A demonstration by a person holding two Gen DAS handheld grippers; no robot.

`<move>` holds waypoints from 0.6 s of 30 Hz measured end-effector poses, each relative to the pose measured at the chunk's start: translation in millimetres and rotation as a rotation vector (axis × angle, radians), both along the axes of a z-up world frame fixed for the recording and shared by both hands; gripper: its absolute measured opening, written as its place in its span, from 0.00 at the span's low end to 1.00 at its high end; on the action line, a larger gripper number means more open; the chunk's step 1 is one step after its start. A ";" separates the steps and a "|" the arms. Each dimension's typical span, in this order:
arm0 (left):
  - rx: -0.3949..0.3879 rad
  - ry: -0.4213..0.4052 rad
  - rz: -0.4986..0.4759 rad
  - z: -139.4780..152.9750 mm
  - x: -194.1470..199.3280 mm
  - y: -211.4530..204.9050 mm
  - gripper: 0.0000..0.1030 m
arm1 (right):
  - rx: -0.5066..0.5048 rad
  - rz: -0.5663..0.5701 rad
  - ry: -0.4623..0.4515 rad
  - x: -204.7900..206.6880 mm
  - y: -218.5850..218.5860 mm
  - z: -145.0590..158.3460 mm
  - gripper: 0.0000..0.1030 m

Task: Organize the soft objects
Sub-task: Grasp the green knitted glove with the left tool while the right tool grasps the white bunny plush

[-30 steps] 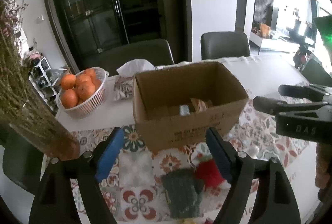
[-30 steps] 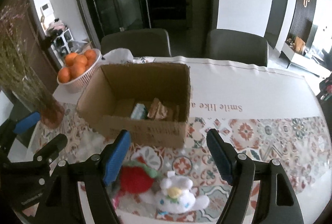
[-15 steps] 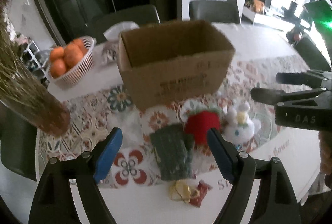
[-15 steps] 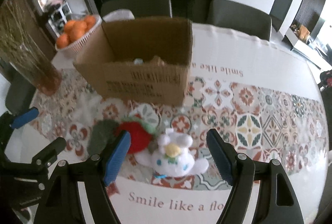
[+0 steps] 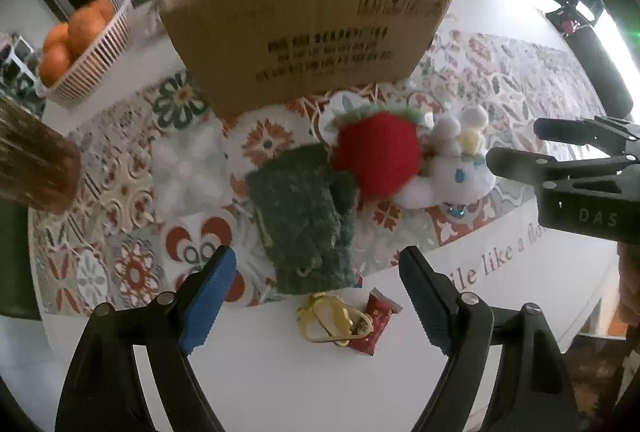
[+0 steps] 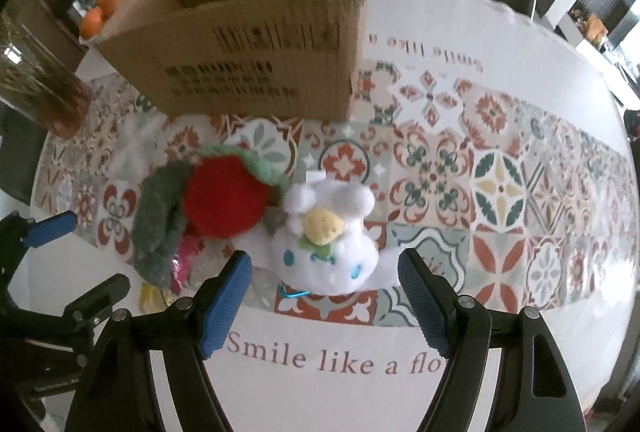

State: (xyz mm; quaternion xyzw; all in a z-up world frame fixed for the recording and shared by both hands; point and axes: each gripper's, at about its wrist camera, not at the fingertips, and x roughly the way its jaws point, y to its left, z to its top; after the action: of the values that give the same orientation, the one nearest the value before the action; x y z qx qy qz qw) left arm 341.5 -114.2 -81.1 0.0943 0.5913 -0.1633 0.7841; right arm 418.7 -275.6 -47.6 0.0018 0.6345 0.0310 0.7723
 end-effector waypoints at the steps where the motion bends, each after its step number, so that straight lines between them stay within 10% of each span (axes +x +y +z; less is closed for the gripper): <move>1: -0.002 0.013 -0.001 -3.1 0.3 -0.6 0.81 | 0.002 -0.003 0.013 1.0 -0.4 -4.0 0.74; 18: -0.003 0.235 0.045 -71.1 18.6 2.2 0.81 | -0.017 -0.049 0.066 26.0 -0.2 -50.1 0.74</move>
State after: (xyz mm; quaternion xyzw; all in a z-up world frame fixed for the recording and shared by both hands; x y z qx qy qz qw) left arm 360.1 -112.0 -152.2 0.0601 0.6807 -0.1565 0.7131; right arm 444.7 -275.8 -97.7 0.0119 0.6595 0.0066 0.7516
